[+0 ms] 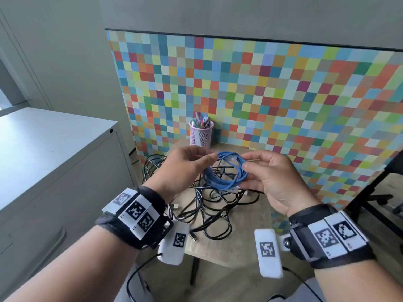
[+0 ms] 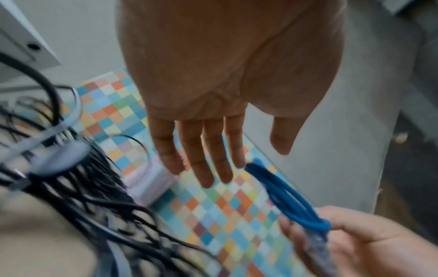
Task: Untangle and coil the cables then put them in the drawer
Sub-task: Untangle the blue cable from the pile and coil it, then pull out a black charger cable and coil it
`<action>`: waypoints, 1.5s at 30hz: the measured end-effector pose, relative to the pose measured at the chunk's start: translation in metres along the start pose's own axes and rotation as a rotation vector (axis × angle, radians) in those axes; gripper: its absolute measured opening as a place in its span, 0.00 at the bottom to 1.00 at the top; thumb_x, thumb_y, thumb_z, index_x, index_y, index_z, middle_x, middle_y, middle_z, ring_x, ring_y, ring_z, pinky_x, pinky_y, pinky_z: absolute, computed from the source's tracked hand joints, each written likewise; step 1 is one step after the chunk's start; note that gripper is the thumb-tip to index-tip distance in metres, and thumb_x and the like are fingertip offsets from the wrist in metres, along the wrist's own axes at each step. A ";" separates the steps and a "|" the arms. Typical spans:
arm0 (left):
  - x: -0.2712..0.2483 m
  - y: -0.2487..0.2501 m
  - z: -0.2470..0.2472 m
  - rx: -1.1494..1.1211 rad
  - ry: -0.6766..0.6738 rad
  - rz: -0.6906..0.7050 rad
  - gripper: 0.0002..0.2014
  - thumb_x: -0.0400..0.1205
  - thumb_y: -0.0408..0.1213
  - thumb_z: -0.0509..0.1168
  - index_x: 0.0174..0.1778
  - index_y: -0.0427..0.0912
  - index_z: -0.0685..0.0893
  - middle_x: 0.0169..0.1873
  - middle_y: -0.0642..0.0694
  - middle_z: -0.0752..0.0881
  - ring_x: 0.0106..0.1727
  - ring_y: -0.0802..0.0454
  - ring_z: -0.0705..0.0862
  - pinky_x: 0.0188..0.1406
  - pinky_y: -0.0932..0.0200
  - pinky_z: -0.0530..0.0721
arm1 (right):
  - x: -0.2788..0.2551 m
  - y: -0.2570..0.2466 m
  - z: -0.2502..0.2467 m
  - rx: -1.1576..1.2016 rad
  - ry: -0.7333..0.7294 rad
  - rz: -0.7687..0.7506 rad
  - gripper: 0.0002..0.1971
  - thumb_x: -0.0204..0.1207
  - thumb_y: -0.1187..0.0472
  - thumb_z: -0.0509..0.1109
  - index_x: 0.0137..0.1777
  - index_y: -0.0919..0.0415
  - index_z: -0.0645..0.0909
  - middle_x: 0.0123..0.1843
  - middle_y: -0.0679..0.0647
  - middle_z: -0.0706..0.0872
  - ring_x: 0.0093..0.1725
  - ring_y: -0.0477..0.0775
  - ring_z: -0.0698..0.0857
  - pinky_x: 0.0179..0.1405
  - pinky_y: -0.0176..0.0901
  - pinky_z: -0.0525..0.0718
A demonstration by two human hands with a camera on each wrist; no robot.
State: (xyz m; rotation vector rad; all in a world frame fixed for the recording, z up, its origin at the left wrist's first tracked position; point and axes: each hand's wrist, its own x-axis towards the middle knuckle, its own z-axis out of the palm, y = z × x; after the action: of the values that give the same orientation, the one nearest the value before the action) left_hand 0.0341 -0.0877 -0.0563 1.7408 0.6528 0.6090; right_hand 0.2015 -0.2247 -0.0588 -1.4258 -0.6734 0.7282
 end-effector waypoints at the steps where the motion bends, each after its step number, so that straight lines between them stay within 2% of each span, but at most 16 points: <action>1: 0.005 -0.008 -0.005 0.148 -0.023 0.005 0.11 0.85 0.49 0.72 0.56 0.47 0.91 0.48 0.53 0.93 0.44 0.63 0.89 0.52 0.60 0.86 | 0.009 0.001 -0.006 -0.017 0.024 0.017 0.05 0.82 0.75 0.71 0.54 0.68 0.84 0.47 0.68 0.92 0.37 0.61 0.92 0.33 0.50 0.92; 4: 0.017 -0.029 -0.019 0.724 -0.226 -0.061 0.23 0.81 0.63 0.70 0.70 0.60 0.84 0.70 0.57 0.86 0.69 0.57 0.84 0.75 0.47 0.80 | 0.046 0.006 -0.025 -0.077 0.098 0.077 0.06 0.85 0.75 0.68 0.52 0.65 0.78 0.46 0.67 0.89 0.33 0.60 0.92 0.29 0.48 0.91; 6: 0.018 -0.040 -0.020 1.005 -0.384 -0.150 0.33 0.79 0.68 0.69 0.80 0.68 0.72 0.85 0.55 0.69 0.83 0.48 0.71 0.86 0.33 0.63 | 0.074 0.013 -0.036 -0.100 0.145 0.122 0.08 0.85 0.77 0.65 0.49 0.63 0.75 0.46 0.65 0.86 0.30 0.59 0.92 0.27 0.48 0.90; 9: 0.017 -0.048 -0.009 1.209 -0.514 -0.184 0.41 0.77 0.74 0.65 0.85 0.73 0.59 0.91 0.55 0.50 0.91 0.39 0.50 0.84 0.20 0.40 | 0.116 0.031 -0.052 -0.183 0.219 0.193 0.11 0.85 0.78 0.60 0.46 0.63 0.76 0.55 0.66 0.84 0.38 0.66 0.94 0.29 0.51 0.91; 12: 0.017 -0.050 -0.005 1.202 -0.544 -0.206 0.42 0.77 0.73 0.66 0.87 0.72 0.56 0.91 0.55 0.44 0.91 0.40 0.48 0.86 0.22 0.43 | 0.151 0.044 -0.064 -0.207 0.311 0.286 0.13 0.86 0.77 0.60 0.42 0.66 0.79 0.62 0.66 0.84 0.53 0.73 0.91 0.28 0.52 0.92; 15: 0.016 -0.052 -0.007 1.196 -0.555 -0.209 0.42 0.78 0.72 0.66 0.87 0.74 0.55 0.91 0.55 0.42 0.92 0.41 0.49 0.87 0.24 0.46 | 0.178 0.054 -0.076 -0.202 0.331 0.376 0.10 0.86 0.77 0.63 0.45 0.68 0.81 0.62 0.65 0.86 0.57 0.68 0.91 0.45 0.56 0.93; 17: 0.016 -0.052 -0.007 1.193 -0.557 -0.214 0.42 0.78 0.71 0.67 0.87 0.74 0.55 0.91 0.55 0.41 0.91 0.41 0.51 0.87 0.25 0.47 | 0.190 0.061 -0.082 -0.243 0.314 0.408 0.04 0.87 0.73 0.66 0.53 0.71 0.82 0.58 0.66 0.88 0.52 0.65 0.92 0.45 0.56 0.93; 21: 0.017 -0.051 -0.008 1.174 -0.540 -0.213 0.42 0.77 0.70 0.69 0.86 0.75 0.56 0.91 0.56 0.42 0.91 0.42 0.52 0.86 0.25 0.46 | 0.200 0.066 -0.084 -0.512 0.195 0.420 0.14 0.87 0.66 0.68 0.69 0.69 0.83 0.47 0.62 0.84 0.38 0.59 0.85 0.33 0.54 0.89; 24: 0.018 -0.053 -0.008 1.166 -0.537 -0.213 0.42 0.77 0.70 0.69 0.86 0.75 0.56 0.91 0.56 0.42 0.91 0.42 0.53 0.86 0.26 0.45 | 0.195 0.049 -0.084 -0.811 0.085 0.366 0.11 0.86 0.63 0.68 0.65 0.59 0.87 0.41 0.56 0.81 0.32 0.55 0.79 0.31 0.51 0.89; 27: 0.019 -0.052 -0.008 1.158 -0.531 -0.215 0.42 0.77 0.70 0.69 0.86 0.75 0.57 0.91 0.57 0.42 0.91 0.43 0.55 0.87 0.25 0.47 | 0.177 0.019 -0.074 -1.167 0.036 0.155 0.10 0.84 0.60 0.67 0.52 0.55 0.91 0.44 0.48 0.87 0.34 0.61 0.87 0.28 0.48 0.90; 30: 0.018 -0.052 -0.008 1.143 -0.524 -0.218 0.42 0.76 0.71 0.70 0.85 0.74 0.59 0.91 0.58 0.43 0.90 0.43 0.57 0.87 0.27 0.49 | 0.151 0.001 -0.046 -1.250 -0.178 0.121 0.11 0.82 0.55 0.68 0.49 0.57 0.92 0.44 0.53 0.90 0.41 0.67 0.92 0.33 0.56 0.92; 32: 0.018 -0.051 -0.009 1.111 -0.507 -0.221 0.42 0.74 0.71 0.72 0.84 0.74 0.63 0.90 0.62 0.44 0.89 0.45 0.61 0.87 0.29 0.55 | 0.131 -0.003 -0.026 -1.289 -0.404 0.216 0.09 0.82 0.56 0.69 0.54 0.54 0.91 0.45 0.51 0.91 0.43 0.60 0.92 0.37 0.52 0.92; 34: 0.018 -0.051 -0.011 1.072 -0.488 -0.225 0.42 0.72 0.70 0.74 0.83 0.72 0.68 0.90 0.64 0.46 0.88 0.48 0.64 0.87 0.33 0.59 | 0.113 -0.004 -0.009 -1.397 -0.567 0.280 0.12 0.82 0.59 0.68 0.62 0.52 0.87 0.47 0.49 0.87 0.37 0.53 0.88 0.25 0.40 0.87; 36: 0.017 -0.050 -0.012 1.048 -0.473 -0.223 0.41 0.72 0.70 0.75 0.82 0.71 0.70 0.90 0.65 0.47 0.87 0.49 0.66 0.86 0.35 0.61 | 0.104 0.002 -0.007 -1.409 -0.604 0.297 0.18 0.80 0.60 0.69 0.69 0.46 0.80 0.50 0.46 0.81 0.35 0.50 0.83 0.19 0.34 0.81; 39: 0.017 -0.052 -0.012 1.017 -0.447 -0.213 0.40 0.71 0.68 0.76 0.80 0.69 0.74 0.90 0.65 0.49 0.86 0.48 0.67 0.85 0.33 0.63 | 0.102 0.015 -0.016 -1.264 -0.633 0.293 0.27 0.77 0.64 0.72 0.72 0.39 0.76 0.49 0.48 0.79 0.43 0.50 0.82 0.30 0.42 0.89; 45: 0.017 -0.054 -0.007 0.930 -0.378 -0.182 0.22 0.73 0.62 0.78 0.62 0.64 0.87 0.88 0.68 0.56 0.81 0.49 0.75 0.82 0.32 0.67 | 0.086 0.028 -0.027 -1.099 -0.618 0.252 0.22 0.72 0.69 0.77 0.54 0.41 0.80 0.43 0.57 0.78 0.36 0.50 0.78 0.31 0.41 0.85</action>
State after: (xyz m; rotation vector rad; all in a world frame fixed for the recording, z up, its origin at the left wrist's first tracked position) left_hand 0.0350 -0.0592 -0.1052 2.5163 0.8791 -0.2196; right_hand 0.2747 -0.1737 -0.0899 -2.3281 -1.5414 1.0836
